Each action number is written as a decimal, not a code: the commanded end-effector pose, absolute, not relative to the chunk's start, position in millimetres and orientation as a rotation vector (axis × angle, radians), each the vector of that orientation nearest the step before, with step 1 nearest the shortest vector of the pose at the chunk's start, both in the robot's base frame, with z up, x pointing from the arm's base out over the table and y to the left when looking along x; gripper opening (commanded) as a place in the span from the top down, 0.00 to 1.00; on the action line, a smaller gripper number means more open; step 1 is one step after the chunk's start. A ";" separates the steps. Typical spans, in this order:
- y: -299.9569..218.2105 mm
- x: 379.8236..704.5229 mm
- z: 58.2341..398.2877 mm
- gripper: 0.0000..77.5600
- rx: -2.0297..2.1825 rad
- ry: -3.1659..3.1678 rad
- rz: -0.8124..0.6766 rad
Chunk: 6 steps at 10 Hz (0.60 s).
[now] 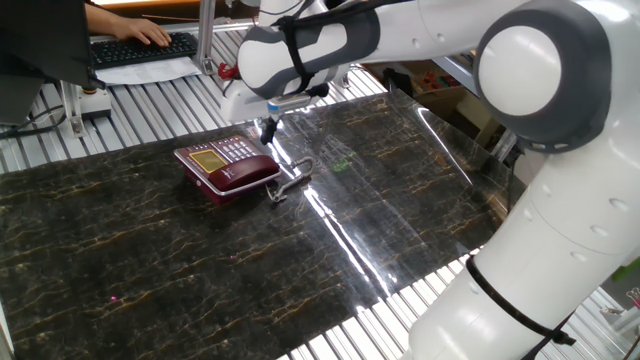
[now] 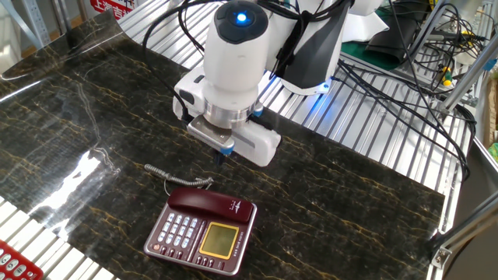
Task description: Place the handset of the telephone on the corresponding phone cradle
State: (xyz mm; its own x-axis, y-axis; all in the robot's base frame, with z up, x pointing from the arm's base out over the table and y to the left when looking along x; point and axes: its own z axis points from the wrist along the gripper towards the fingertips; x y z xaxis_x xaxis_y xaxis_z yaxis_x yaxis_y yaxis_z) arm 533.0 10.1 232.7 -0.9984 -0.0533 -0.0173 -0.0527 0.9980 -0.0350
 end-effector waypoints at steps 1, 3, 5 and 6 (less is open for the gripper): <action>7.7 531.7 235.4 0.99 -0.023 3.132 0.074; 7.7 531.7 235.4 0.99 0.108 3.140 0.160; 7.8 531.8 235.3 0.99 0.065 3.144 0.111; 7.8 531.8 235.3 0.99 0.071 3.141 0.075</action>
